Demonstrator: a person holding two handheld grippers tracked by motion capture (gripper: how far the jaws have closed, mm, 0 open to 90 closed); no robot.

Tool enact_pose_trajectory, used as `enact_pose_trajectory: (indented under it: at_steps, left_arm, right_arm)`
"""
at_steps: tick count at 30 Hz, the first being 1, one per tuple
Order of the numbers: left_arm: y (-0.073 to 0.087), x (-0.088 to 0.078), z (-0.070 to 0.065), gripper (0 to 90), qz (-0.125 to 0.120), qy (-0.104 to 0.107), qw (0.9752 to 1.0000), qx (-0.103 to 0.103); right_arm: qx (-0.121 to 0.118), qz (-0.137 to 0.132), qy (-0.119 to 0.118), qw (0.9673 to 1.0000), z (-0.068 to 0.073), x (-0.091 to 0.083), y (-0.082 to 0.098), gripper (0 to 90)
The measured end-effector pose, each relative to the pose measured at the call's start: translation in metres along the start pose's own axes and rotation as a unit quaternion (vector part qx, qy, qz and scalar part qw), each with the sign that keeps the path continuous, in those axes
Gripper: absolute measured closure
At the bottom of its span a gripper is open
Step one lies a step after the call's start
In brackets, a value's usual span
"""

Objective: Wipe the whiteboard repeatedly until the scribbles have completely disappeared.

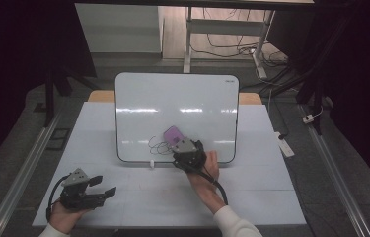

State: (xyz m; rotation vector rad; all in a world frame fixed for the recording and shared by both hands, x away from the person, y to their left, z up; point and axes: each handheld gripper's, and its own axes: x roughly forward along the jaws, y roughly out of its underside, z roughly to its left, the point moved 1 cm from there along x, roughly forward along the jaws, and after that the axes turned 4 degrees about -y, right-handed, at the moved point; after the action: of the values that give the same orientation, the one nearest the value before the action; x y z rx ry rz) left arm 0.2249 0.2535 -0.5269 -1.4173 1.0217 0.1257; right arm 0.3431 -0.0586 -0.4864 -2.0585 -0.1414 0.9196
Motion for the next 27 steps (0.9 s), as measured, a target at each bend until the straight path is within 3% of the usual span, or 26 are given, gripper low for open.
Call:
enact_pose_trajectory:
  at_steps: [2, 4, 7, 9, 14, 18, 21, 27]
  left_arm:
    - [0.000, 0.000, 0.000, 25.8, -0.001, 0.001, 1.0000, -0.001]
    - [0.000, -0.001, 0.001, 25.8, -0.001, 0.000, 1.0000, -0.001]
    - [0.001, -0.001, 0.002, 25.8, -0.001, 0.001, 1.0000, -0.005]
    - [0.001, -0.001, 0.002, 25.8, -0.001, 0.001, 1.0000, -0.004]
    - [0.001, -0.001, 0.002, 25.8, -0.001, 0.002, 1.0000, -0.005]
    - [0.000, 0.000, 0.001, 25.8, -0.001, 0.002, 1.0000, -0.004]
    - [0.000, 0.000, 0.002, 25.8, -0.001, 0.002, 1.0000, -0.004]
    - [0.000, 0.000, 0.001, 25.7, 0.000, 0.002, 1.0000, -0.003]
  right_arm:
    - [-0.026, 0.006, -0.007, 0.9996, 0.014, 0.004, -0.001, 41.1]
    - [-0.052, 0.012, 0.004, 0.9986, 0.021, 0.006, -0.002, 41.1]
    - [-0.035, 0.011, -0.006, 0.9993, 0.013, 0.004, -0.002, 41.1]
    - [-0.039, 0.014, 0.015, 0.9990, 0.004, 0.000, 0.000, 41.0]
    - [0.007, 0.008, 0.048, 0.9988, -0.032, -0.012, 0.007, 41.0]
    - [0.027, 0.004, 0.052, 0.9983, -0.045, -0.017, 0.011, 41.1]
    - [0.017, 0.007, 0.063, 0.9978, -0.040, -0.015, 0.010, 41.1]
    - [-0.004, 0.009, 0.048, 0.9988, -0.018, -0.008, 0.008, 41.1]
